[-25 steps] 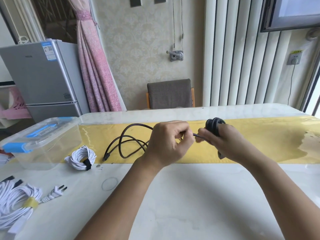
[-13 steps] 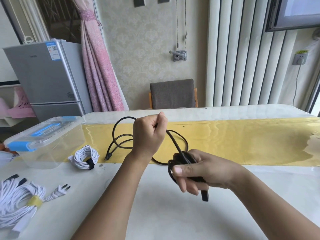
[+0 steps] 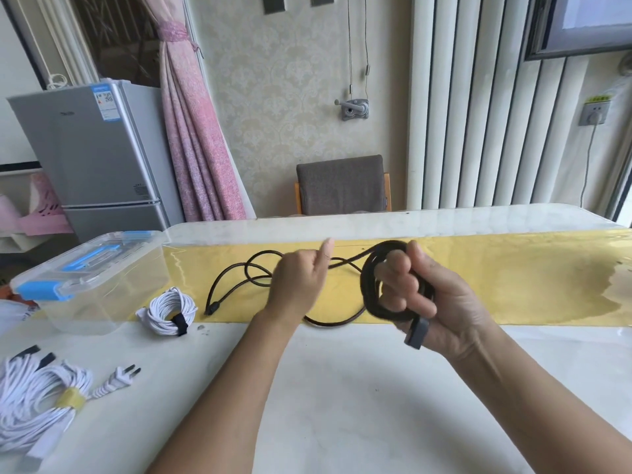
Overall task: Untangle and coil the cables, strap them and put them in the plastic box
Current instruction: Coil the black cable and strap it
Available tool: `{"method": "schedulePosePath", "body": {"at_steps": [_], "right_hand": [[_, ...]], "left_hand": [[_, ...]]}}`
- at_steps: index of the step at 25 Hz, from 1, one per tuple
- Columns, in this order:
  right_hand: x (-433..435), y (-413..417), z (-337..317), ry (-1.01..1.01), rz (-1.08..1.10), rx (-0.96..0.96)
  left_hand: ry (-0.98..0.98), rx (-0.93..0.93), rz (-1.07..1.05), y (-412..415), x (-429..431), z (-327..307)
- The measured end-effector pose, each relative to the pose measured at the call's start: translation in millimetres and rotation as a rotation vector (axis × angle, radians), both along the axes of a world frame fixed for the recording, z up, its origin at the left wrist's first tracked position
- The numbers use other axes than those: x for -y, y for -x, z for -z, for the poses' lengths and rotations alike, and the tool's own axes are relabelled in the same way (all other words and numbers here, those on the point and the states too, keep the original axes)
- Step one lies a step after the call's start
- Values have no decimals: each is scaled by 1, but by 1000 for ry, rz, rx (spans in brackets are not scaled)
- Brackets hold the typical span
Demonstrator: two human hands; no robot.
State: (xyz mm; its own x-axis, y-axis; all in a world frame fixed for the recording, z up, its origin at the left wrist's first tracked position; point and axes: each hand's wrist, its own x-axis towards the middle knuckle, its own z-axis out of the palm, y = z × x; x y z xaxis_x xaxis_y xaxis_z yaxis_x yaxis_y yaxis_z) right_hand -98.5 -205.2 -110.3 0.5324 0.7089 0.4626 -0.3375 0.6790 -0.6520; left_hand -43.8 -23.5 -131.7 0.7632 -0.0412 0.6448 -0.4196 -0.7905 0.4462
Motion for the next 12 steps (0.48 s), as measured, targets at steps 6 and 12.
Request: {"method": "schedulePosePath", "body": {"at_steps": [6,12], "right_hand": [[23,-5,-18,170,852,-58],[39,-10,-18,314,1161,140]], "left_hand": [[-307,-330,197,17,46,4],[-361,-391,309,43,71,1]]}}
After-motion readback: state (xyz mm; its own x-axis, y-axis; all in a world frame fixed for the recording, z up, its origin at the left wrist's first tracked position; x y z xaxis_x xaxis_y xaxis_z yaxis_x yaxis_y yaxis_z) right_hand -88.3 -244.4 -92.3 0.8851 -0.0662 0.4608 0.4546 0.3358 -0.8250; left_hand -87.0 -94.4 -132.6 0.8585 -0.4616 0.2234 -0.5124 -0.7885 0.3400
